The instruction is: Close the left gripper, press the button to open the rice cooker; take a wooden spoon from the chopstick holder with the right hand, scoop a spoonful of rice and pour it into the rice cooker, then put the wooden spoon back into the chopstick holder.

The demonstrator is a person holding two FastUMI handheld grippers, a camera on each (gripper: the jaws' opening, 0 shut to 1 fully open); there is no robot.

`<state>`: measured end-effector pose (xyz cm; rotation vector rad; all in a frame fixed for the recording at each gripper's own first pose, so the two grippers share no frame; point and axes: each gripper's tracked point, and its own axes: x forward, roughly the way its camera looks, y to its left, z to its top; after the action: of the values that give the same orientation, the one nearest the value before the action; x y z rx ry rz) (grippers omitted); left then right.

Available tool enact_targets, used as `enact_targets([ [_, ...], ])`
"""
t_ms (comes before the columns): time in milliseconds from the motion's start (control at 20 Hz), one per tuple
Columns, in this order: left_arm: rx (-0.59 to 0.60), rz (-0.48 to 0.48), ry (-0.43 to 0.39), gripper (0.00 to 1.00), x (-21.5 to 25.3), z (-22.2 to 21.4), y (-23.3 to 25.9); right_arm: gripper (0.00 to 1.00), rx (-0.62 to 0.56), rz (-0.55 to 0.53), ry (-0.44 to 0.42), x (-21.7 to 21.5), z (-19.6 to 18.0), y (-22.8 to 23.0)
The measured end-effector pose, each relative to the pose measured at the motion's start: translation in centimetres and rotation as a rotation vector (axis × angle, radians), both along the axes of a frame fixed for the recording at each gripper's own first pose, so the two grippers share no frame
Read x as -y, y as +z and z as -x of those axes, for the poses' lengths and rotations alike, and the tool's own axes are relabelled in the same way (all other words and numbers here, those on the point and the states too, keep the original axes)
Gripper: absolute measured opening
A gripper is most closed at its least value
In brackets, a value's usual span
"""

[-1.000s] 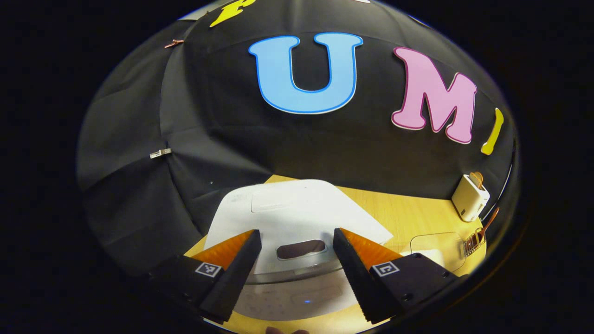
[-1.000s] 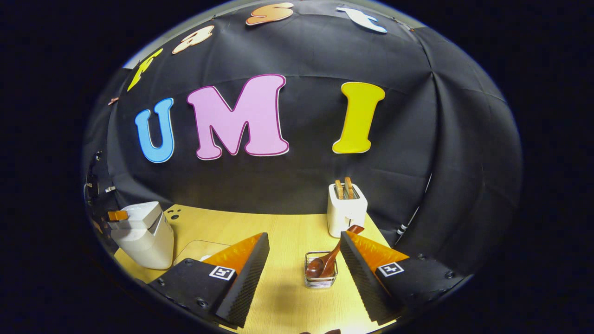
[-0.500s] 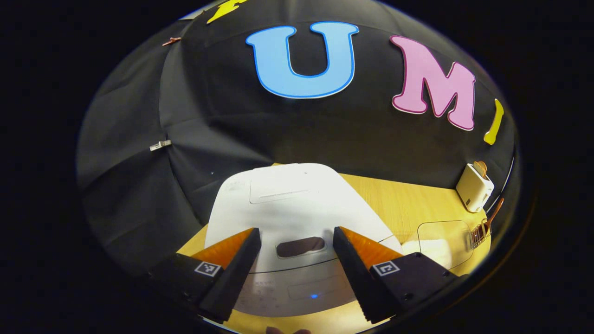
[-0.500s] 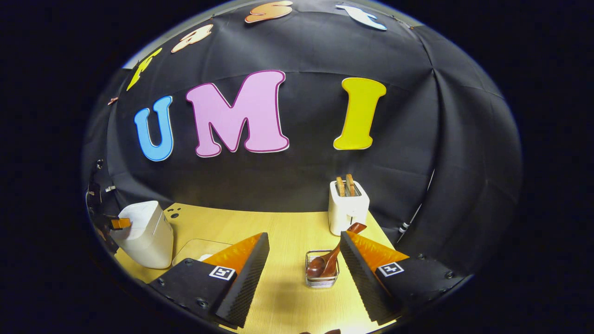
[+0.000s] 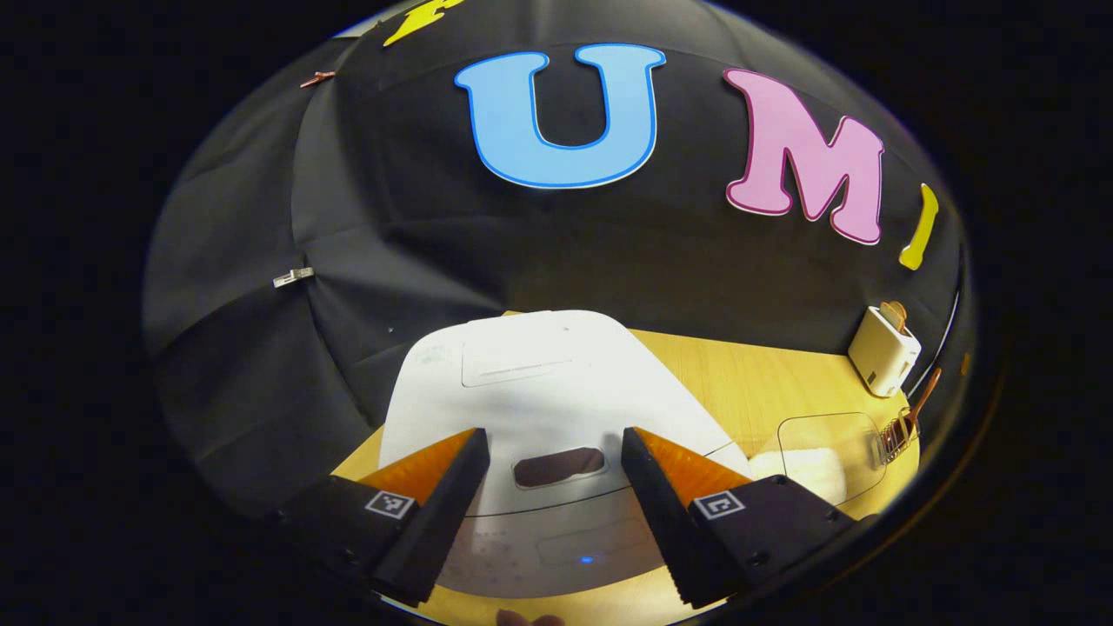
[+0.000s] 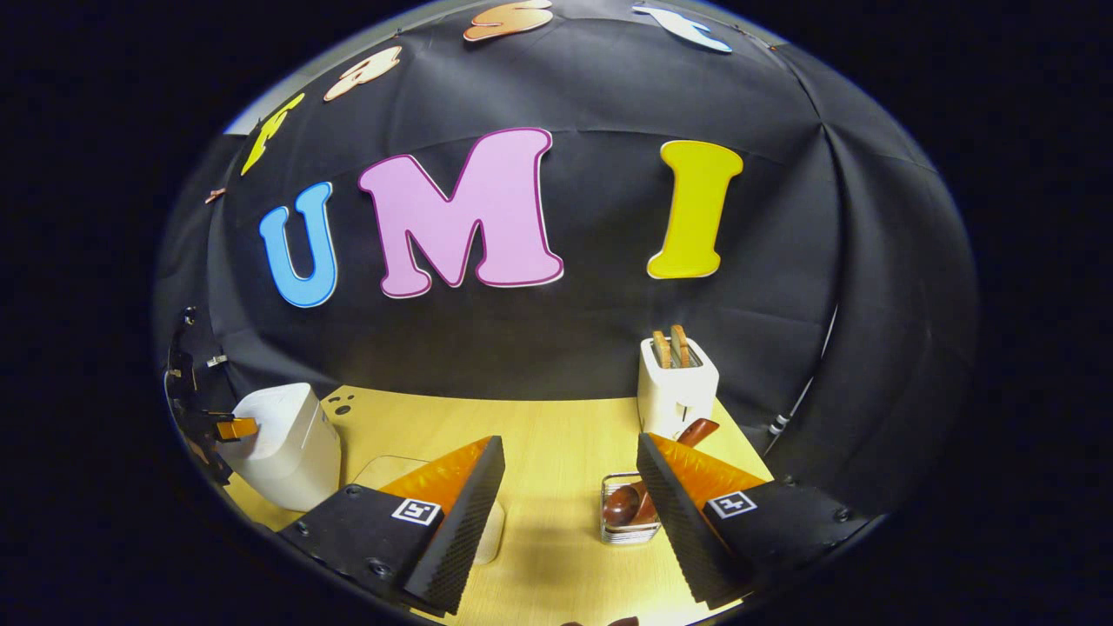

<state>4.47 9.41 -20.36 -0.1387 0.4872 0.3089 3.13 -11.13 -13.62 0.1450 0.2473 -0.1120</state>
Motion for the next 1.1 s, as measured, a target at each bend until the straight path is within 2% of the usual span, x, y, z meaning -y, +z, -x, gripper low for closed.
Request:
enact_targets([
  [250,0.168,0.043,0.009,0.97,-0.1,1.0,5.1,0.95,0.028,0.025,0.014,-1.4,0.3,1.8],
  [450,0.29,0.012,-0.016,0.94,-0.3,3.0,9.2,0.95,0.045,0.031,0.012,-2.8,1.2,3.1],
  [800,0.489,-0.089,-0.157,0.94,2.3,5.7,16.7,0.95,0.07,0.049,-0.002,-5.5,3.0,5.0],
  [950,0.527,-0.099,-0.221,0.94,4.0,6.6,18.1,0.95,0.089,0.057,-0.008,-6.5,4.0,6.2],
  [1100,0.531,-0.104,-0.241,0.94,4.8,7.2,18.3,0.95,0.105,0.071,0.011,-7.4,4.6,7.2],
])
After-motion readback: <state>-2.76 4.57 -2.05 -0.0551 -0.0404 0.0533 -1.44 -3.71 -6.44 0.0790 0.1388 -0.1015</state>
